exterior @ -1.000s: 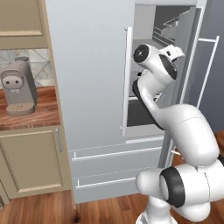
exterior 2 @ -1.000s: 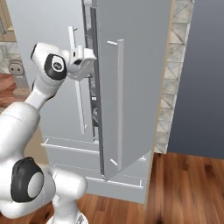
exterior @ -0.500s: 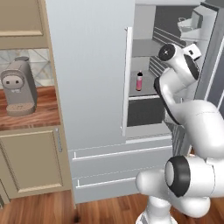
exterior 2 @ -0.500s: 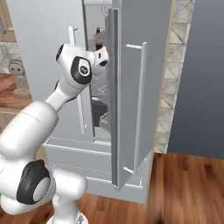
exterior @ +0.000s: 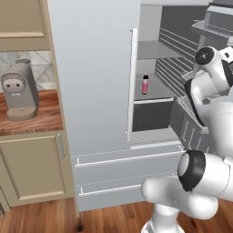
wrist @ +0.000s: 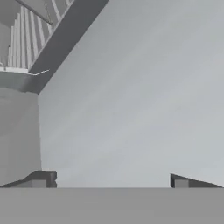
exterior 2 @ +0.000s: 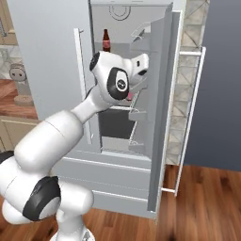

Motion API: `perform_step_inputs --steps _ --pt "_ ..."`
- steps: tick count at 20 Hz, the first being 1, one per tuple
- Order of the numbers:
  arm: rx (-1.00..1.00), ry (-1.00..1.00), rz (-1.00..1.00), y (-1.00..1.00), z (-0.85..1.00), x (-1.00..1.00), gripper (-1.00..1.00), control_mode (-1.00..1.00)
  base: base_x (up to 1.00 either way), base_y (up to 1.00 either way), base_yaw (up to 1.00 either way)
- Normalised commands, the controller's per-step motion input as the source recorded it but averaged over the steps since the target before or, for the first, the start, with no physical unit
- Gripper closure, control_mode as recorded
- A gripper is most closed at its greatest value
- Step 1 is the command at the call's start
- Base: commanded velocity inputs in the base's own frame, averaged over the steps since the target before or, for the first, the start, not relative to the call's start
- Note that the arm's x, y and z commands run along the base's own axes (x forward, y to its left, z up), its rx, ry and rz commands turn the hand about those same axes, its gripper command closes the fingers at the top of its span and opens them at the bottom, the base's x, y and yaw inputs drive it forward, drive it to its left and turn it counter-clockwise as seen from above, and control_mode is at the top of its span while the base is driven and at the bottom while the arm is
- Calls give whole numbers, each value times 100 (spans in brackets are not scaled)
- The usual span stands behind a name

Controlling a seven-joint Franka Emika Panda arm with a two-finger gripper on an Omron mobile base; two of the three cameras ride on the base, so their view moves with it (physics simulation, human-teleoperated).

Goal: Open the fridge, grab two sodas, and place both sodas inside the bowl with ice on the dining counter.

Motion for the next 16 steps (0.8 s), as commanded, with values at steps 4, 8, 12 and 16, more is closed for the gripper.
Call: perform_step_inputs --steps 4,8,12,16 --pt "0 -5 0 -100 0 -26 -100 -100 0 0 0" --pt "2 -12 0 -59 0 -29 -100 -100 0 0 0" --pt "5 -16 0 59 0 -56 -100 -100 0 0 0" --pt "2 -6 0 100 1 -37 -100 -100 0 0 0"
